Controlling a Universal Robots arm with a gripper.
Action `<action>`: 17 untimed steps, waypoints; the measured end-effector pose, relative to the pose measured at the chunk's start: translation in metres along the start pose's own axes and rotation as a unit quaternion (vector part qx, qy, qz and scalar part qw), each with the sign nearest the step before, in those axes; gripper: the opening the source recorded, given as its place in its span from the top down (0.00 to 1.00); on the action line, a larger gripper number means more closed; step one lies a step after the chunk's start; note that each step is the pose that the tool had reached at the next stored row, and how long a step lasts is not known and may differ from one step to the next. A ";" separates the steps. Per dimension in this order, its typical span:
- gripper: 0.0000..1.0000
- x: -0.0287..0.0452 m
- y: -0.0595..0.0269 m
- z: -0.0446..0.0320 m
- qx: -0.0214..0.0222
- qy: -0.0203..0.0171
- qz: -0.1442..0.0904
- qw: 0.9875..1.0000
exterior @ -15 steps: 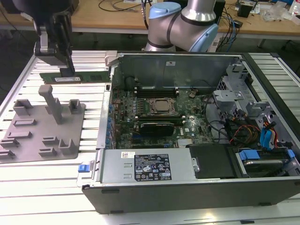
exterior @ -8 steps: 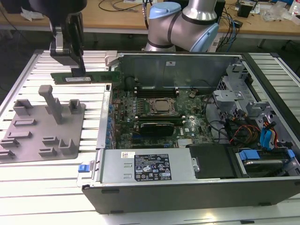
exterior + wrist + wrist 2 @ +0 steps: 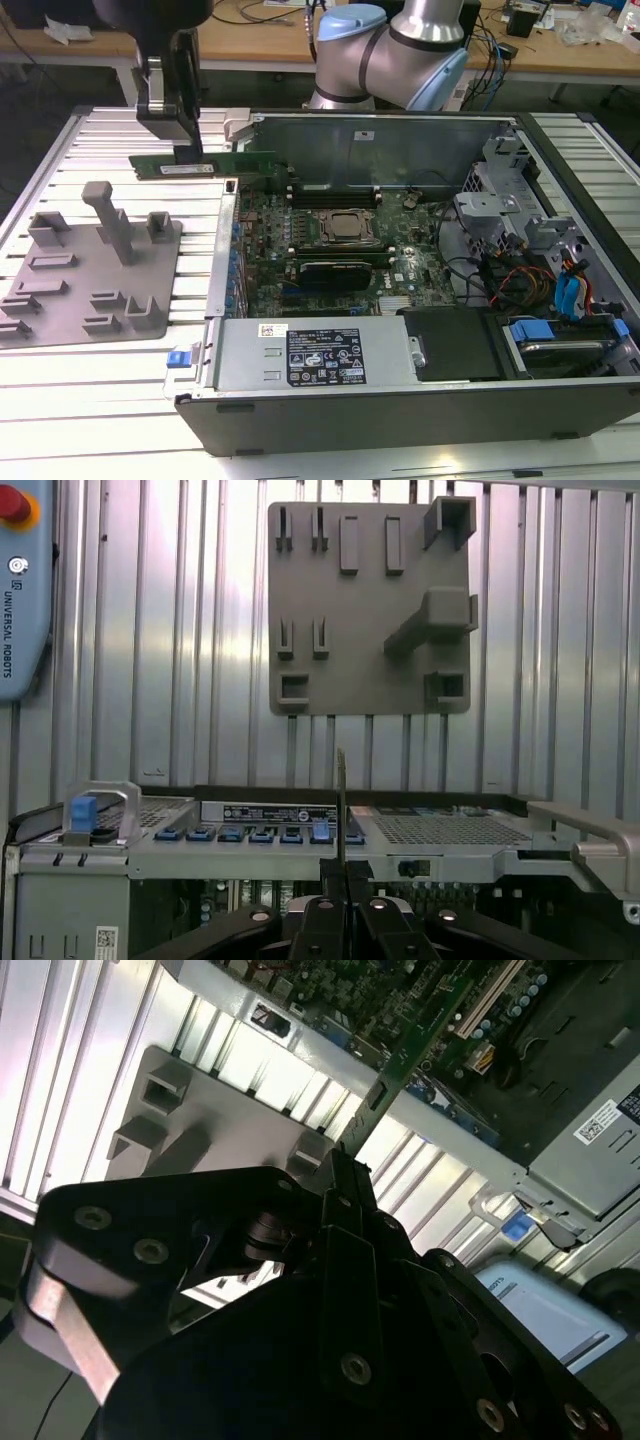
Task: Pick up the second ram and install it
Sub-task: 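Pick up the second ram and move it above second insertion slot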
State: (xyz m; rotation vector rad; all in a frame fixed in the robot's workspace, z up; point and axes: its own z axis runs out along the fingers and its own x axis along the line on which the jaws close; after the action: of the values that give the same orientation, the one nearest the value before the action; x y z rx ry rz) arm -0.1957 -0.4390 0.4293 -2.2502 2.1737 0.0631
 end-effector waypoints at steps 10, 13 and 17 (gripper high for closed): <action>0.91 0.0011 -0.0312 -0.0005 0.000 0.000 0.000 1.000; 0.91 0.0014 -0.0403 -0.0006 0.000 0.000 0.000 1.000; 0.91 0.0017 -0.0495 -0.0007 0.000 0.000 0.000 1.000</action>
State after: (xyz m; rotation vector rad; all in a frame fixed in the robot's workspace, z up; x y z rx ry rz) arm -0.1461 -0.4390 0.4289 -2.2502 2.1737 0.0630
